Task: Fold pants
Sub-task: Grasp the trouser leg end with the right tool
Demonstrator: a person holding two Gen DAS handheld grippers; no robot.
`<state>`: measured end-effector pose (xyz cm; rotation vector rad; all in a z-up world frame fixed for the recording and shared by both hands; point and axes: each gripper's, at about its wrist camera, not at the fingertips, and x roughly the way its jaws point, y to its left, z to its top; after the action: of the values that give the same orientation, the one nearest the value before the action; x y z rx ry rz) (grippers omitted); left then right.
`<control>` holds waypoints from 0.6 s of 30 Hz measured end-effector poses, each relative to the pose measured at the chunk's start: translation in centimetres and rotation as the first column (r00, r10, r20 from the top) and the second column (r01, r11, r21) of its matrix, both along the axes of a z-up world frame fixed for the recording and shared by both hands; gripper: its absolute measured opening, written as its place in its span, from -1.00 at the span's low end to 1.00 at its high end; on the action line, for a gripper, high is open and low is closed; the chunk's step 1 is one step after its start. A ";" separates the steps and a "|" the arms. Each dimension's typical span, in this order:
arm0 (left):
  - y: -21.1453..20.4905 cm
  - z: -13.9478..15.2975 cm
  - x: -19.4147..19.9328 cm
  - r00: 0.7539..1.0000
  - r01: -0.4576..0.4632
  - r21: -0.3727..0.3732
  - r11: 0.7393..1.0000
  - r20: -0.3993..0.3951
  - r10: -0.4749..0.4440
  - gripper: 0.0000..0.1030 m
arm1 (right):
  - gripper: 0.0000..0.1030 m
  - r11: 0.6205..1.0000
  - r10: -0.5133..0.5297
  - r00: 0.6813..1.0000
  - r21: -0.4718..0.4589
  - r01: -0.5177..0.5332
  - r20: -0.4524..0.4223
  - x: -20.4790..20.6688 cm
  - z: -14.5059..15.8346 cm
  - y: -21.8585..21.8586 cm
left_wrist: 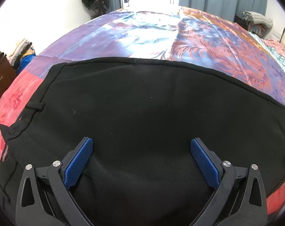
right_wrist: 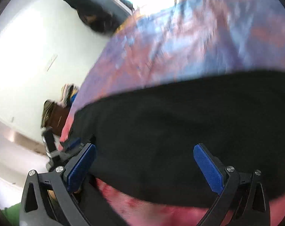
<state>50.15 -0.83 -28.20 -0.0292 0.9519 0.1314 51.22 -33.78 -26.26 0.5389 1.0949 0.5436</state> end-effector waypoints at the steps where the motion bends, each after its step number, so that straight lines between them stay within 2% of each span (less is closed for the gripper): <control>1: 0.0 0.0 0.0 1.000 0.001 0.001 1.000 0.001 -0.001 0.99 | 0.87 1.000 0.012 1.000 0.006 -0.012 -0.004 0.5 -1.2 -1.5; 2: 0.0 0.0 -0.1 1.000 0.001 -0.001 1.000 0.005 -0.001 0.99 | 0.58 0.999 0.017 1.000 0.031 -0.018 0.018 0.5 -1.4 -2.6; 3: 0.0 0.0 -0.2 1.000 0.002 -0.004 1.000 0.008 -0.002 0.99 | 0.52 0.999 0.017 0.999 0.050 -0.019 0.035 0.5 -1.4 -4.4; 5: 0.0 -0.1 -0.2 1.000 0.004 -0.009 1.000 0.013 -0.004 0.99 | 0.52 0.999 -0.029 0.998 0.027 0.028 0.054 0.3 -1.1 -8.8; 7: 0.0 -0.1 -0.2 1.000 0.005 -0.011 1.000 0.016 -0.004 0.99 | 0.53 0.993 -0.095 0.994 -0.059 0.099 0.057 0.2 -0.7 -13.9; 10: 0.0 0.0 -0.3 1.000 0.005 -0.011 1.000 0.017 -0.005 0.99 | 0.62 0.946 -0.233 0.972 -0.224 0.233 0.027 -0.3 -0.6 -22.4; 11: -0.1 0.0 -0.3 1.000 0.005 -0.010 1.000 0.018 -0.005 0.99 | 0.56 0.933 -0.277 0.961 -0.234 0.275 0.025 -0.8 -0.5 -25.5; 12: -0.1 0.0 -0.3 1.000 0.005 -0.010 1.000 0.018 -0.005 0.99 | 0.54 0.911 -0.332 0.943 -0.247 0.329 0.032 -1.5 -0.1 -28.4; 13: -0.1 0.0 -0.3 1.000 0.005 -0.010 1.000 0.019 -0.005 0.99 | 0.55 0.873 -0.392 0.919 -0.298 0.385 0.039 -1.9 0.4 -30.4; 15: -0.1 0.0 -0.3 1.000 0.005 -0.009 1.000 0.019 -0.005 0.99 | 0.57 0.757 -0.528 0.848 -0.423 0.498 0.054 -2.8 1.5 -34.4; 17: -0.1 0.0 -0.3 1.000 0.005 -0.008 1.000 0.021 -0.004 0.99 | 0.60 0.692 -0.622 0.778 -0.404 0.598 0.086 -3.8 3.1 -37.9; 18: -0.2 0.0 -0.3 1.000 0.004 -0.007 1.000 0.021 -0.004 0.99 | 0.69 0.685 -0.634 0.767 -0.390 0.616 0.098 -4.0 3.4 -38.7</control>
<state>49.86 -0.98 -28.23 -0.0349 0.9313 0.1235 47.25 -72.48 -22.89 0.5221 0.9484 -0.3068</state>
